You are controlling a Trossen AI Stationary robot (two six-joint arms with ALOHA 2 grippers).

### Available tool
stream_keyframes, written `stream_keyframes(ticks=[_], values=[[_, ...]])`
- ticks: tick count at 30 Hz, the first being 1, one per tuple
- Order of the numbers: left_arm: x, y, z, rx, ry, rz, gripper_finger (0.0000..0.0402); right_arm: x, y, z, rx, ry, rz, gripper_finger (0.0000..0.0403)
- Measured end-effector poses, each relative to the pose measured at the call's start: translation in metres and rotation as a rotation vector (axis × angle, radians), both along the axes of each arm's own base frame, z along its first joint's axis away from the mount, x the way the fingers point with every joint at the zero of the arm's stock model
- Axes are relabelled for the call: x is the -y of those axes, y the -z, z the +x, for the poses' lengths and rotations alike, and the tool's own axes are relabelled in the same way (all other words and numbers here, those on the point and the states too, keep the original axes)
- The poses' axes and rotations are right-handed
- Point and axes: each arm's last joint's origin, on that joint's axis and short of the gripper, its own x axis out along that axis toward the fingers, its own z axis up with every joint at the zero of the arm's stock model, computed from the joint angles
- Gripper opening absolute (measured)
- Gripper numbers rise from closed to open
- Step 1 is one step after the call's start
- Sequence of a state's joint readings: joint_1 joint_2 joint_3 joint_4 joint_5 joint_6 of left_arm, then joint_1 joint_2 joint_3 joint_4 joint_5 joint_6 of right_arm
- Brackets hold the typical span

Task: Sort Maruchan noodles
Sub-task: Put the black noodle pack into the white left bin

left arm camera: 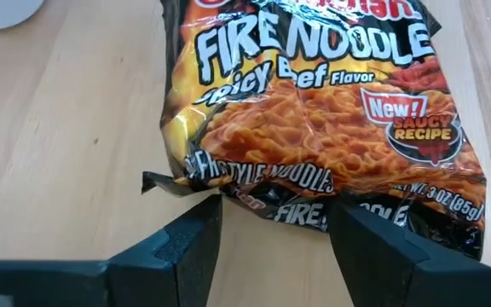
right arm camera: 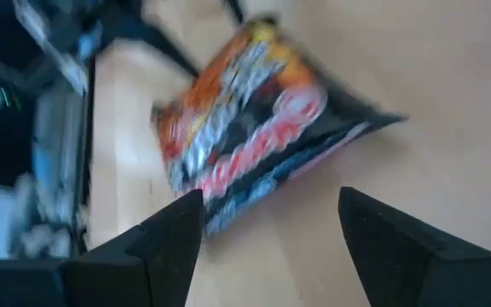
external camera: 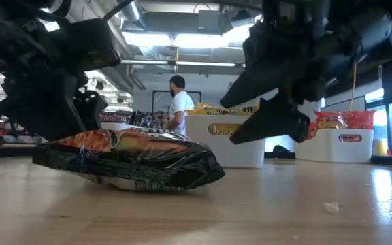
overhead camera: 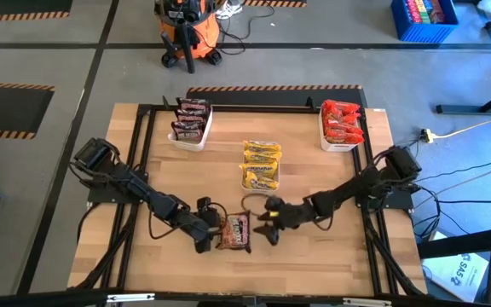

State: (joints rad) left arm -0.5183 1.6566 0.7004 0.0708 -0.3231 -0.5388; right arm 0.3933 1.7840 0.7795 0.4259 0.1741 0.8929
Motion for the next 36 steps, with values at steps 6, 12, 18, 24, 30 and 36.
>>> stream_keyframes(ticks=[6,12,18,24,30,36], values=[[0.002,-0.002,0.002,0.036,0.019,0.007,0.0205,0.003,0.009,-0.007,-0.044,0.075,0.119,0.0257],[0.005,-0.007,0.006,0.096,0.036,-0.009,0.0205,0.000,0.021,0.000,-0.077,0.090,0.187,0.0304],[0.005,-0.007,0.006,0.098,0.035,-0.007,0.0205,-0.005,0.032,0.013,-0.106,0.103,0.250,0.0345],[0.005,-0.006,0.006,0.097,0.032,-0.004,0.0205,-0.004,0.028,0.021,-0.090,0.113,0.232,0.0348],[0.005,0.012,0.010,0.074,0.005,0.046,0.0205,-0.003,0.029,0.027,-0.076,0.135,0.211,0.0345],[0.005,0.028,0.018,0.097,-0.015,0.043,0.0205,-0.005,0.032,0.032,-0.059,0.124,0.183,0.0344]])
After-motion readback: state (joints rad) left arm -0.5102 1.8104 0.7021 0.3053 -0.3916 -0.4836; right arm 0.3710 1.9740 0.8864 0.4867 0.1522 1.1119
